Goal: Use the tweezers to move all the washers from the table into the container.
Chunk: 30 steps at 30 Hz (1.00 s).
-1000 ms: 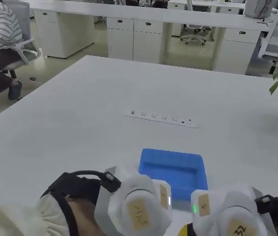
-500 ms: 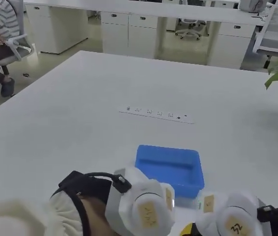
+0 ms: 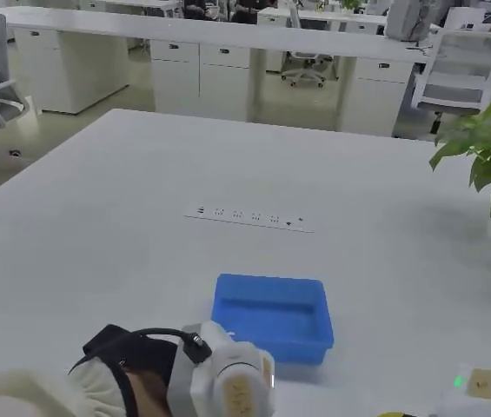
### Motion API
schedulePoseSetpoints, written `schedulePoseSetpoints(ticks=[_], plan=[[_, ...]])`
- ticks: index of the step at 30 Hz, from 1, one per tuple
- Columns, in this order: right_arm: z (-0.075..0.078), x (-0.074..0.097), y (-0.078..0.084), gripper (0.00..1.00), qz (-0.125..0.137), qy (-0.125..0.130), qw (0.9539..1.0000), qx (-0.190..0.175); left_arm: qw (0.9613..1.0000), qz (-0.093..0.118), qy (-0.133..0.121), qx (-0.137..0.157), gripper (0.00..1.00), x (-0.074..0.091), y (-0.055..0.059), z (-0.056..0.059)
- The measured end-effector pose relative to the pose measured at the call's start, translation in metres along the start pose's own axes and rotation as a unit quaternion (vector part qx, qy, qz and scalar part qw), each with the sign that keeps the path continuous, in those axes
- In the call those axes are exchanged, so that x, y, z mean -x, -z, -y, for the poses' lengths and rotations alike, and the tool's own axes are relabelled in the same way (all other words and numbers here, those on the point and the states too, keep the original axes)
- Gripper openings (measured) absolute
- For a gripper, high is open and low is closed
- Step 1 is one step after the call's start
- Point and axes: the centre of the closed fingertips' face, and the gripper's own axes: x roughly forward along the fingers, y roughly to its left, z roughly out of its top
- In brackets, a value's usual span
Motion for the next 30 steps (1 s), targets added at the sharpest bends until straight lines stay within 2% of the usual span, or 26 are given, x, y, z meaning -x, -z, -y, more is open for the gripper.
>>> schedulePoseSetpoints(ticks=[2,6,10,12,13,14,15,20,21,24,25,28,30], plan=[[0.002,0.012,-0.002,0.38,0.02,0.027,0.9994,-0.012,1.0,-0.008,0.001,0.0,0.0,-0.001,0.003,0.0],[0.004,0.03,0.002,0.41,0.038,0.056,0.9971,-0.035,0.9998,-0.018,0.006,0.007,0.0,-0.002,0.006,0.003],[-0.001,0.041,0.006,0.41,0.049,0.061,0.9955,-0.053,0.999,-0.044,0.005,-0.01,0.0,-0.007,0.015,0.004],[-0.004,0.045,0.008,0.37,0.048,0.054,0.9958,-0.056,0.9987,-0.05,0.008,-0.005,0.0,-0.01,0.019,0.006],[-0.004,0.049,0.006,0.36,0.053,0.06,0.9954,-0.052,0.9988,-0.046,0.014,-0.004,0.0,-0.01,0.02,0.01],[0.0,0.052,0.001,0.35,0.068,0.076,0.9938,-0.045,0.999,-0.041,0.007,-0.017,0.0,-0.009,0.019,0.008],[0.0,0.055,-0.001,0.35,0.073,0.08,0.9933,-0.042,0.9991,-0.039,0.008,-0.015,0.0,-0.009,0.019,0.008],[-0.005,0.06,-0.008,0.39,0.089,0.075,0.9917,-0.055,0.9994,-0.033,0.014,0.004,0.0,-0.008,0.018,0.008],[-0.006,0.06,-0.008,0.39,0.09,0.075,0.9917,-0.053,0.9994,-0.029,0.012,0.011,0.04,-0.008,0.018,0.009],[-0.005,0.059,-0.007,0.4,0.09,0.082,0.9916,-0.044,0.9993,-0.02,-0.016,0.028,0.14,-0.006,0.019,-0.001],[-0.004,0.059,-0.007,0.41,0.091,0.082,0.9914,-0.046,0.9991,-0.023,-0.011,0.035,0.17,-0.005,0.021,0.001],[-0.005,0.06,-0.009,0.43,0.1,0.08,0.9904,-0.053,0.9955,-0.007,-0.039,0.086,0.3,-0.003,0.026,-0.006],[-0.006,0.059,-0.009,0.44,0.1,0.081,0.9904,-0.05,0.9915,0.02,-0.073,0.106,0.42,0.002,0.026,-0.012]])
